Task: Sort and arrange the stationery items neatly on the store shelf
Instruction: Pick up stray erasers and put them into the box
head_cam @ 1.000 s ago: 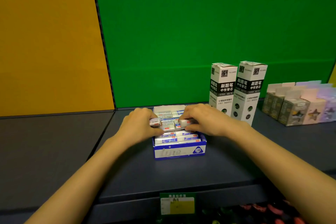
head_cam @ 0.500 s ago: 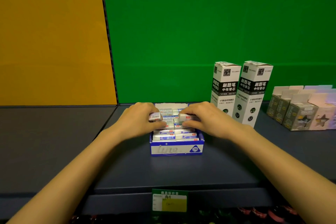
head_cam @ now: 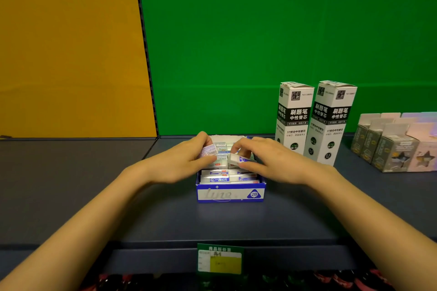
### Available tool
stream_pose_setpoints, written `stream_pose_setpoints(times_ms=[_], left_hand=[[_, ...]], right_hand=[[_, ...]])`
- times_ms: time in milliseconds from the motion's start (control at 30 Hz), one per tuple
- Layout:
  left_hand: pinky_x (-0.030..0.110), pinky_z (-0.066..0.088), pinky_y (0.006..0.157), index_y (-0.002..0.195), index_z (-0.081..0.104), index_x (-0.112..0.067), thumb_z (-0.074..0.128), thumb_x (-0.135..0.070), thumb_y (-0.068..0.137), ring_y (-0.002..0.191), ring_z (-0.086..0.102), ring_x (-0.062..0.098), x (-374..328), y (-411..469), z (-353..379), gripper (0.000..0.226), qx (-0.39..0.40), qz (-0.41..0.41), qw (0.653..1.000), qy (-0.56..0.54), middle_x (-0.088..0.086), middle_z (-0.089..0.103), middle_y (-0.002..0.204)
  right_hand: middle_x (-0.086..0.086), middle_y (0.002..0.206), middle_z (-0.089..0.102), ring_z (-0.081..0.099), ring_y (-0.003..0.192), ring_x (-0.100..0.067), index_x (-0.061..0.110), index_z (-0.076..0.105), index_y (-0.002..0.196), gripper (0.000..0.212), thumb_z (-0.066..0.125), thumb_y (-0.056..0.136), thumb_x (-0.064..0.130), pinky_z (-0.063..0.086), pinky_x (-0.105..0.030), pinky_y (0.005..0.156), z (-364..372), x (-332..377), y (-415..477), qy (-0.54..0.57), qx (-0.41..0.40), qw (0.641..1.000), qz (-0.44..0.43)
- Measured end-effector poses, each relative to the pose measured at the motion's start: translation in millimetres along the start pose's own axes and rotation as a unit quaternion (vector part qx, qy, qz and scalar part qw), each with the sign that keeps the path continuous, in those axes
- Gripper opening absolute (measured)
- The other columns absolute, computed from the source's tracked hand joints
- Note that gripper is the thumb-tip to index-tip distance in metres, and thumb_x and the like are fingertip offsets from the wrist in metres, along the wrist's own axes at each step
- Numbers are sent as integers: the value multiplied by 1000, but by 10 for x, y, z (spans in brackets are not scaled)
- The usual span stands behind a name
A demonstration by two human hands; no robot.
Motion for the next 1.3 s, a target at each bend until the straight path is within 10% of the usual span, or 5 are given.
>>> stream_pose_setpoints(times_ms=[367, 733, 1300], left_hand=[[30, 50, 83, 112, 39, -10, 35, -29, 97, 103, 55, 10, 31, -38, 36, 25, -2, -2, 1000, 3, 2, 56, 118], [14, 38, 75, 115, 57, -19, 56, -40, 86, 99, 48, 7, 45, 56, 42, 36, -60, 53, 989, 125, -2, 60, 118], [32, 47, 86, 107, 69, -21, 63, -26, 81, 104, 56, 14, -30, 94, 75, 27, -124, 68, 976, 166, -4, 66, 116]], right_hand=[[7, 105, 67, 53, 85, -3, 22, 68, 98, 20, 69, 79, 28, 49, -26, 81, 1, -66, 58, -1, -37, 999, 22], [4, 106, 67, 56, 87, -3, 20, 70, 102, 20, 62, 84, 27, 50, -25, 79, 2, -50, -2, 15, -49, 998, 30], [2, 107, 68, 57, 88, -4, 18, 70, 102, 20, 62, 85, 25, 50, -25, 81, 5, -44, -17, 15, -55, 997, 45]])
Point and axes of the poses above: each hand's wrist, its own y-axis towards the middle knuckle, its own z-axis out of the palm, x = y × z, the point moved 7 cm from there along y, towards the middle knuckle
